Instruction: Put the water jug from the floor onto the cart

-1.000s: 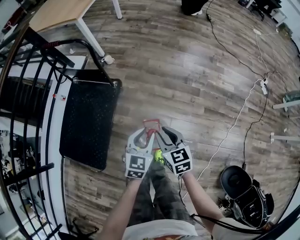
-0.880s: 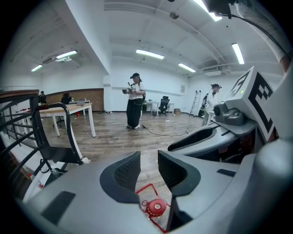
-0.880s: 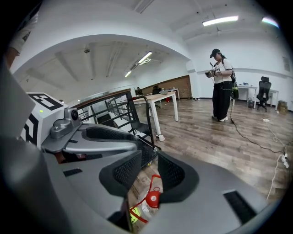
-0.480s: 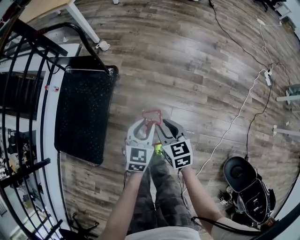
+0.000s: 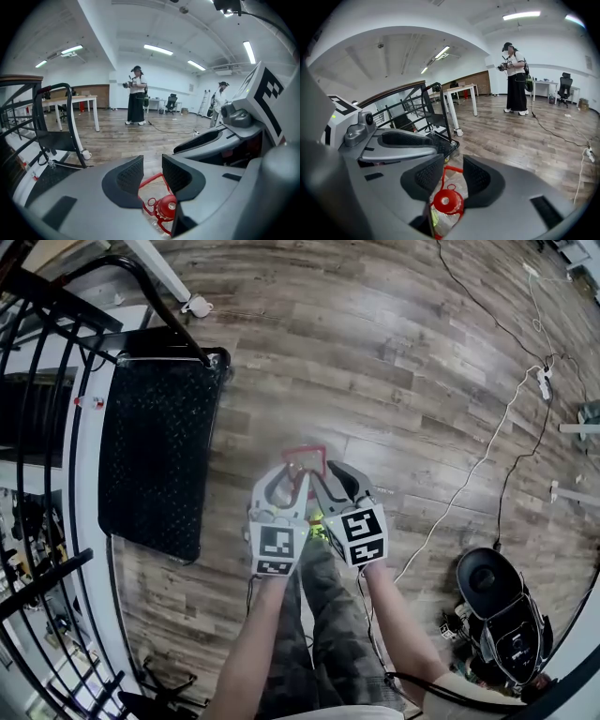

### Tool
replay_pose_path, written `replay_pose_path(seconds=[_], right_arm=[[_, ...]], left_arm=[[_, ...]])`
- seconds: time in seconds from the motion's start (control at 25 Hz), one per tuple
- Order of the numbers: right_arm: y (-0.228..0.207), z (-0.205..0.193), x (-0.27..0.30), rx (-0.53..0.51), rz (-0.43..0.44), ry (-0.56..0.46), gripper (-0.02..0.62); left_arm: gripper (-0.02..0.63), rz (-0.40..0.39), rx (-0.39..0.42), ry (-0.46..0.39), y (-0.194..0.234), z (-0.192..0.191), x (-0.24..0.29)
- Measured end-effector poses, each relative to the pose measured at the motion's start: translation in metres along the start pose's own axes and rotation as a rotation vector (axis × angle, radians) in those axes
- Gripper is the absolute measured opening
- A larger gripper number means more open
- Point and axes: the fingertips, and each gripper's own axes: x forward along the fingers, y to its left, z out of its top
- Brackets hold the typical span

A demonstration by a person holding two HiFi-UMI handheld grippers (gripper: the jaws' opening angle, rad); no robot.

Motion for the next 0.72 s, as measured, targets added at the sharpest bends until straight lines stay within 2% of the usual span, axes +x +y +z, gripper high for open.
replay_pose_path(seconds=[0.36, 0.72], right_arm=[[-0.016, -0.031, 0.032, 0.004, -0.023, 0.022, 0.133], [-0.028, -0.062, 0.060, -0.031, -0.062, 0.067, 0.144]], left_arm=[[0.124, -0.006, -0.005, 0.035, 0.010, -0.035, 0.029], [0.143, 0.000, -0.066, 0.087, 0.019, -0.078, 0.056]])
